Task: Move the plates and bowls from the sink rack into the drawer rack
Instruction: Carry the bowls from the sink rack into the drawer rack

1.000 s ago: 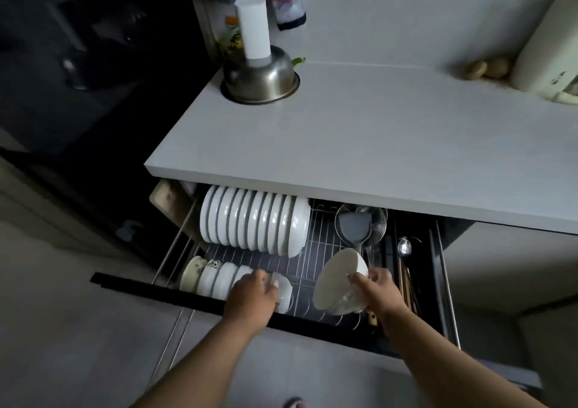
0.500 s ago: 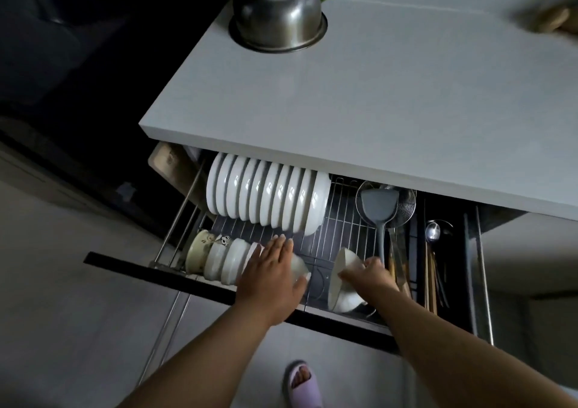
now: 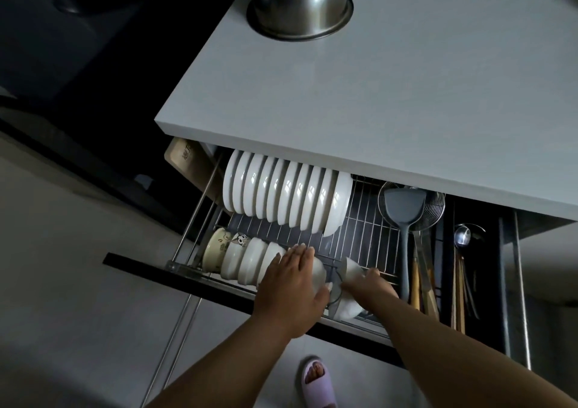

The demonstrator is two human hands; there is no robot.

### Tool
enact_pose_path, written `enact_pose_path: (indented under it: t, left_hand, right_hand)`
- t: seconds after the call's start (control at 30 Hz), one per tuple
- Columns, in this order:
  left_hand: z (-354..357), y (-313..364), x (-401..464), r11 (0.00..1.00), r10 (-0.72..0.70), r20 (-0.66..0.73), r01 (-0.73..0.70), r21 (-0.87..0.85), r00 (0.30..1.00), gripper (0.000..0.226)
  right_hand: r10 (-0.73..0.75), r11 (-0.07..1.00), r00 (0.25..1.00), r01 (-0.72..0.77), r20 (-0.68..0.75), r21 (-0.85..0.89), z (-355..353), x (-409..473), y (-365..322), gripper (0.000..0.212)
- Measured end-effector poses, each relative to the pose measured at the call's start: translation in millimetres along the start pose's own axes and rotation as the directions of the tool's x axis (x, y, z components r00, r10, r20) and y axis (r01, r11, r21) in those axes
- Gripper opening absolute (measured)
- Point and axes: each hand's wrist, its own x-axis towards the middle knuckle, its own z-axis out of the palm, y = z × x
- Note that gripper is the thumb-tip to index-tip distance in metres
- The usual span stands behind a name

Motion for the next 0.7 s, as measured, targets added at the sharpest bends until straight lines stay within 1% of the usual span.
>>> enact_pose_path:
  t: [0.17, 0.27, 0.33, 0.43, 0.5, 0.57, 0.63, 0.7]
  left_hand:
    - [0, 1, 0, 1.0, 0.013, -0.011, -0.013, 0.002, 1.0, 0.072]
    - [1, 0, 0, 1.0, 0.016, -0.02, -0.015, 0.005, 1.0, 0.071]
    - [-1, 2, 0, 1.0, 0.02, -0.025, -0.02, 0.003, 0.999, 0.07]
    - [-3, 4, 0, 1.0, 0.016, -0.038, -0.017, -0.014, 0.999, 0.068]
    - [-4, 4, 0, 1.0, 0.018, -0.035, -0.018, -0.015, 0.999, 0.067]
    - [-5, 5, -1, 1.0, 0.019, -0.027, -0.019, -0.011, 0.999, 0.066]
    - [-7, 6, -2, 1.0, 0.0, -0.008, 0.0, -0.018, 1.0, 0.064]
    - [-9, 8, -3, 1.0, -0.015, 0.02, 0.015, -0.003, 1.0, 0.063]
  right_hand:
    - [0.009, 1.0, 1.0, -0.01, 0.023, 0.016, -2, 3, 2, 0.077]
    - [0.007, 0.998, 0.999, -0.01, 0.049, 0.058, -4, 4, 8, 0.07]
    - [-0.013, 0.997, 0.999, 0.01, 0.039, 0.072, -7, 2, 11, 0.062]
    - [-0.075, 0.994, 0.997, 0.076, -0.019, 0.084, -12, -6, 15, 0.047]
    - [-0.141, 0.985, 0.988, 0.146, -0.064, 0.092, -15, -14, 16, 0.043]
    - [-0.207, 0.971, 0.973, 0.218, -0.106, 0.103, -20, -26, 17, 0.04]
    - [-0.258, 0.957, 0.954, 0.274, -0.151, 0.097, -29, -43, 21, 0.03]
    - [-0.296, 0.94, 0.935, 0.321, -0.196, 0.116, -43, -60, 32, 0.025]
